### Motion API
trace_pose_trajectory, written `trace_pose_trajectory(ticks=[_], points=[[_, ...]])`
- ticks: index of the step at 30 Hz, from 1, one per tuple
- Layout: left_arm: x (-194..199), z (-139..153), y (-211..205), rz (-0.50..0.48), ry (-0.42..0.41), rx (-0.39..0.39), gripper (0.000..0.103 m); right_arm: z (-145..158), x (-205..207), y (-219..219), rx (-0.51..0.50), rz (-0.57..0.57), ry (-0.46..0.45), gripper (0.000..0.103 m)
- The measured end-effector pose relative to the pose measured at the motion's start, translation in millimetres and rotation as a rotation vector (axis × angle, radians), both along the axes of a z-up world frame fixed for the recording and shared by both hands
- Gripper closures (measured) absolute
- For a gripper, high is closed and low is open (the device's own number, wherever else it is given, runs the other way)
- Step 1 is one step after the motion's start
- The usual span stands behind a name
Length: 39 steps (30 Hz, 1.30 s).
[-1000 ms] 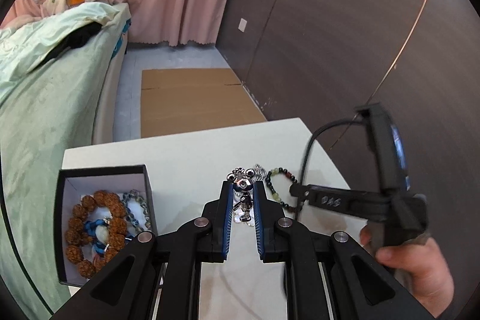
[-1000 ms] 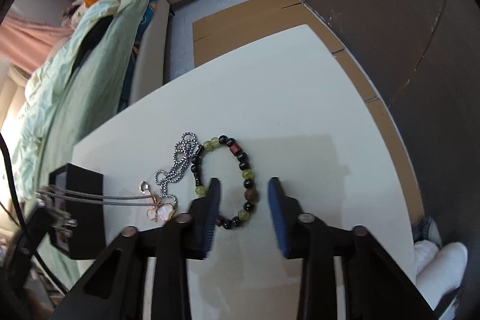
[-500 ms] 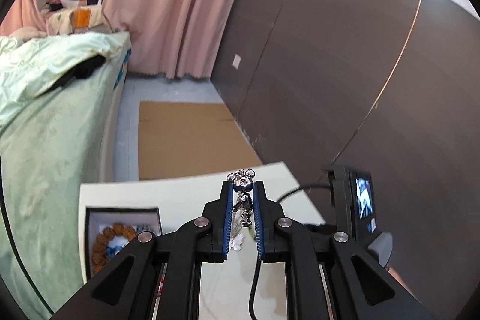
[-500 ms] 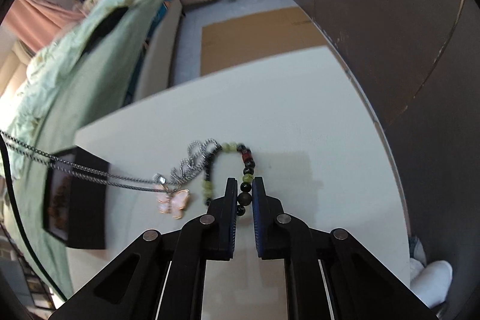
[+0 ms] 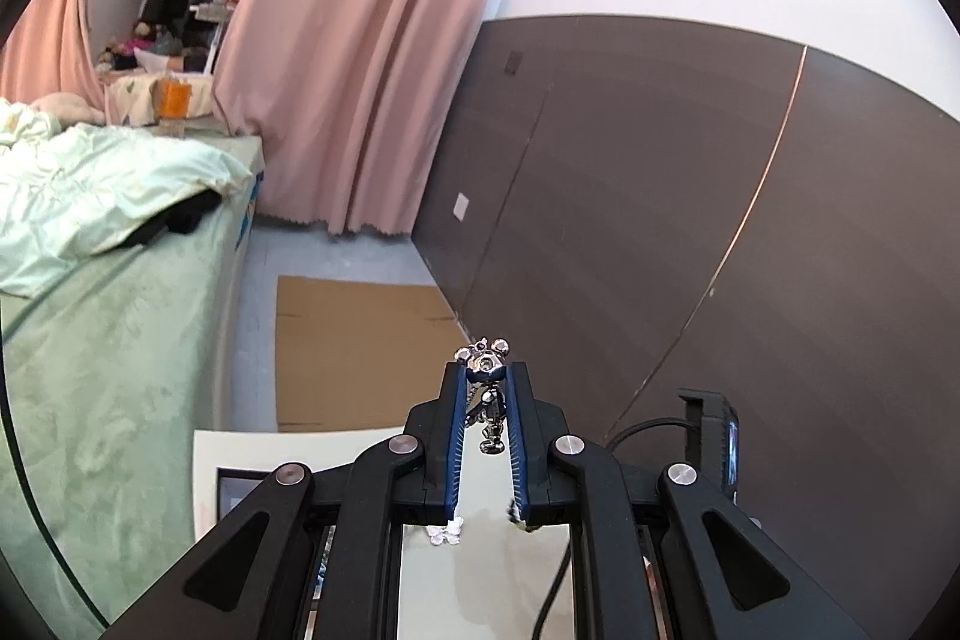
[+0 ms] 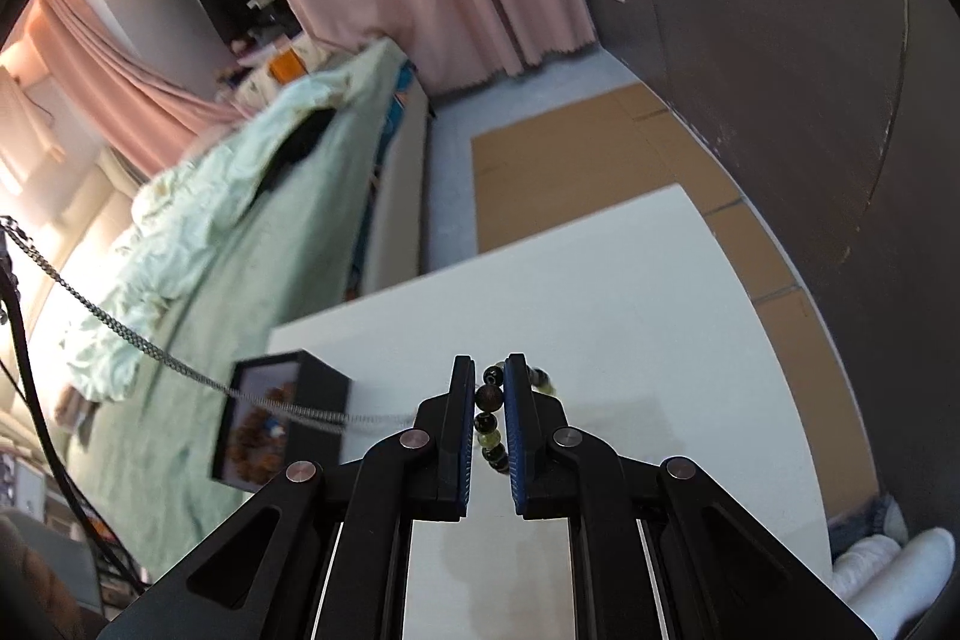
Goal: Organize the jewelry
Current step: 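Carry the keychain and bead bracelet over the box and open both grippers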
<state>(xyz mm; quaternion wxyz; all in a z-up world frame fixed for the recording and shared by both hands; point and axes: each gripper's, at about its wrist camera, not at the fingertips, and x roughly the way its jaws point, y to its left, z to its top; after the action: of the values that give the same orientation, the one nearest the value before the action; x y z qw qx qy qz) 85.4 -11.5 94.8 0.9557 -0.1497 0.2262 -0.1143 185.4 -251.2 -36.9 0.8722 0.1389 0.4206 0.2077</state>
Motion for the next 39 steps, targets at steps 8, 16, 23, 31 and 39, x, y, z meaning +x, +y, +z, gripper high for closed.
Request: trace_pose_trajectory(ticks=[8, 16, 23, 31, 39], points=[[-22, 34, 4, -0.010, -0.090, 0.026, 0.089, 13, -8, 14, 0.061, 0.019, -0.052, 0.092], [-36, 56, 12, 0.016, -0.131, 0.078, 0.089, 24, -18, 24, 0.152, 0.061, -0.093, 0.092], [-36, 91, 26, 0.073, -0.166, 0.129, 0.089, 30, -28, 35, 0.174, 0.112, -0.136, 0.092], [-37, 110, 29, 0.118, -0.194, 0.195, 0.089, 26, -26, 39, 0.195, 0.139, -0.119, 0.092], [-7, 72, 39, 0.149, -0.112, 0.191, 0.089, 22, -21, 37, 0.210, 0.139, -0.104, 0.092]])
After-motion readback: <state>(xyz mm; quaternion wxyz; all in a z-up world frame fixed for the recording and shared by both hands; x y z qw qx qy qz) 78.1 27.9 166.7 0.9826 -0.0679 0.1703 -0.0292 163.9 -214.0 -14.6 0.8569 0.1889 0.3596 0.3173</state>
